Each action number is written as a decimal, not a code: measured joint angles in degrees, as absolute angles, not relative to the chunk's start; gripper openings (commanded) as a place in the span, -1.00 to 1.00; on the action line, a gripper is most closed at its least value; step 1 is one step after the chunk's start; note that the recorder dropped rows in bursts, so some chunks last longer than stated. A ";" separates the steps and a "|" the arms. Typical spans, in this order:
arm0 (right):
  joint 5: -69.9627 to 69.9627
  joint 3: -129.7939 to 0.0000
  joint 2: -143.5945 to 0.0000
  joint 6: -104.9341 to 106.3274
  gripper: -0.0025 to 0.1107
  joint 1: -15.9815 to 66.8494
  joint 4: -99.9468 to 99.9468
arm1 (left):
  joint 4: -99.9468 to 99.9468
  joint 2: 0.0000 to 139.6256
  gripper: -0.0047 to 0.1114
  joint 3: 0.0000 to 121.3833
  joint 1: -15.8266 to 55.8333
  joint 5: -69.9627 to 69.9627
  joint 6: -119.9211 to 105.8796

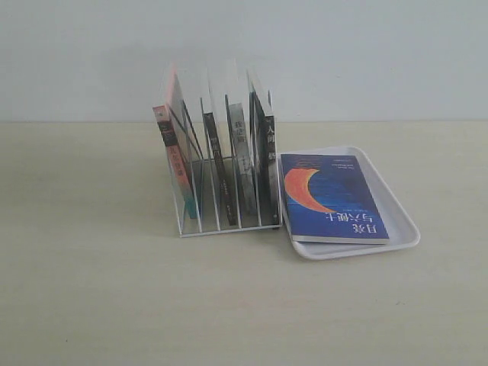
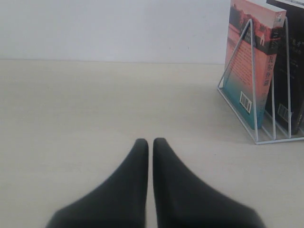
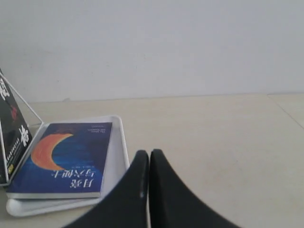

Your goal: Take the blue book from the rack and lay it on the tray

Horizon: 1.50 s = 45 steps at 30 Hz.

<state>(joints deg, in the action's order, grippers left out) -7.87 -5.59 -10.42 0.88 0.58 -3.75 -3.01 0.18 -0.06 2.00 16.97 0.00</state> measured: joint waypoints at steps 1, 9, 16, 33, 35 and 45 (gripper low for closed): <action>-8.01 -4.03 -8.75 1.01 -0.96 0.58 -3.75 | -3.01 0.18 -0.85 -0.06 2.00 16.97 0.00; -15.37 -0.32 -0.45 1.38 -0.96 0.58 -3.71 | -3.01 0.18 -0.85 -0.06 2.00 16.97 0.00; -19.45 0.00 -0.32 1.38 -0.96 -1.23 -3.23 | -3.01 0.18 -0.85 -0.06 2.00 16.97 0.00; -19.83 0.00 -0.29 1.48 -0.96 -5.96 -3.02 | -3.01 0.18 -0.85 -0.06 2.00 16.97 0.00; -19.83 0.00 -0.29 1.48 -0.96 -5.96 -3.02 | -3.01 0.18 -0.85 -0.06 2.00 16.97 0.00; -19.83 0.00 -0.29 1.48 -0.96 -5.96 -3.02 | -3.01 0.18 -0.85 -0.06 2.00 16.97 0.00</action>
